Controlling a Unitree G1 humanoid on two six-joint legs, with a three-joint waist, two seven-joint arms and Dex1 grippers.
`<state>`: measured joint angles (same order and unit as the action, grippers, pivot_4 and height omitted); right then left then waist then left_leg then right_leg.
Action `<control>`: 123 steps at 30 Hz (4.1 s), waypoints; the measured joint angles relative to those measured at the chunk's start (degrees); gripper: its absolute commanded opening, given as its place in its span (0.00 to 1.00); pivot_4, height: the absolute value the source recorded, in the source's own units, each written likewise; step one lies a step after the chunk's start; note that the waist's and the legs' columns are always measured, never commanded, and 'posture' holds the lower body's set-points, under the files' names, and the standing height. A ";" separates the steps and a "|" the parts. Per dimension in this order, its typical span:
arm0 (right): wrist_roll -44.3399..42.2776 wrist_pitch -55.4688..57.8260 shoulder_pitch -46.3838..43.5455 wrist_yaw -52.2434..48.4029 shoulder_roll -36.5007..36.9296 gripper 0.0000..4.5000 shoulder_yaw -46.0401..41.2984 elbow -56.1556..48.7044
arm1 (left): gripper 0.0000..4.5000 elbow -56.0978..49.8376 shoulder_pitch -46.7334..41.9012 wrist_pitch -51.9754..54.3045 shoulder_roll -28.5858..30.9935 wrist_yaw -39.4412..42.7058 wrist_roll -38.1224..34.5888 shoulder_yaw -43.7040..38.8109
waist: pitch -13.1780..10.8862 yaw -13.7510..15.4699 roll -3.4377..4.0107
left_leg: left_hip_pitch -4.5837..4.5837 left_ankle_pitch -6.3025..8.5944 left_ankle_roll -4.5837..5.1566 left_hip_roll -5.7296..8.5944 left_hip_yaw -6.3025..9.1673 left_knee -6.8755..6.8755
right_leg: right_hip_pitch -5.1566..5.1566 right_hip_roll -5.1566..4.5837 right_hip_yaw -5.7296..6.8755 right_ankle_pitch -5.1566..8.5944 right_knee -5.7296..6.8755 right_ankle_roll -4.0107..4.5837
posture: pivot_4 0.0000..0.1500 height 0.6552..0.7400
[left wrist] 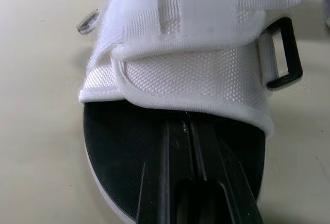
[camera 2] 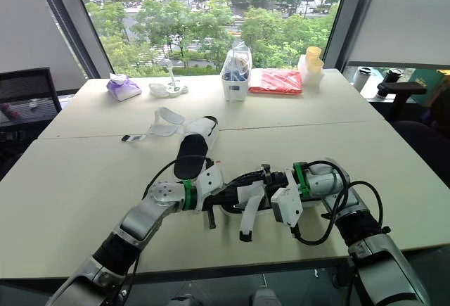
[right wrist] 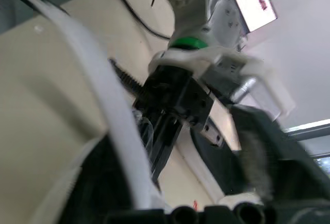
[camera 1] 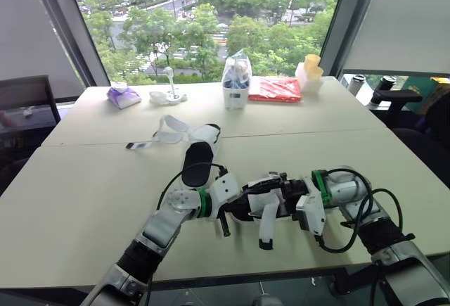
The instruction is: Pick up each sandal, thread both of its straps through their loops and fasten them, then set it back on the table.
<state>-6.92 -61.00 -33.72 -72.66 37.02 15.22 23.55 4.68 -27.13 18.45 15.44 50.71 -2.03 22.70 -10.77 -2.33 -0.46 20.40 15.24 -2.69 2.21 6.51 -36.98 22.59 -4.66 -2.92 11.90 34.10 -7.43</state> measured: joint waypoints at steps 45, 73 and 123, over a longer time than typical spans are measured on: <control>-55.13 129.43 26.68 11.85 27.36 0.99 -23.69 -32.44 | 0.00 4.14 -1.61 -4.02 -4.48 1.31 0.09 1.24 | 0.04 3.04 -0.06 | 1.09 0.12 0.14 0.07 -0.01 -0.06 | 0.63 -0.21 0.28 0.20 -0.54 -0.01 | 1.00 1.00; -52.29 134.76 21.97 12.03 19.21 0.03 -18.37 -33.61 | 0.00 1.24 0.43 -1.27 -5.77 -1.25 0.20 1.35 | 0.03 3.17 -0.07 | 1.11 0.12 0.14 0.11 0.03 -0.06 | 0.61 -0.23 0.30 0.21 -0.55 -0.06 | 1.00 1.00; -41.73 138.13 -2.35 5.34 9.57 0.03 -12.31 -15.84 | 0.00 0.80 0.41 -1.22 -5.31 -1.94 0.33 2.02 | 0.06 3.09 -0.03 | 1.10 0.14 0.19 0.19 0.08 -0.10 | 0.59 -0.29 0.34 0.09 -0.47 -0.01 | 1.00 1.00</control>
<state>-48.65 77.13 -36.07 -67.32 46.58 2.91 7.72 5.48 -26.72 17.23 10.14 48.77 -1.70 24.71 -10.71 0.76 -0.49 21.50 15.38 -2.50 2.40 6.59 -37.08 23.18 -4.95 -2.57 11.99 33.63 -7.44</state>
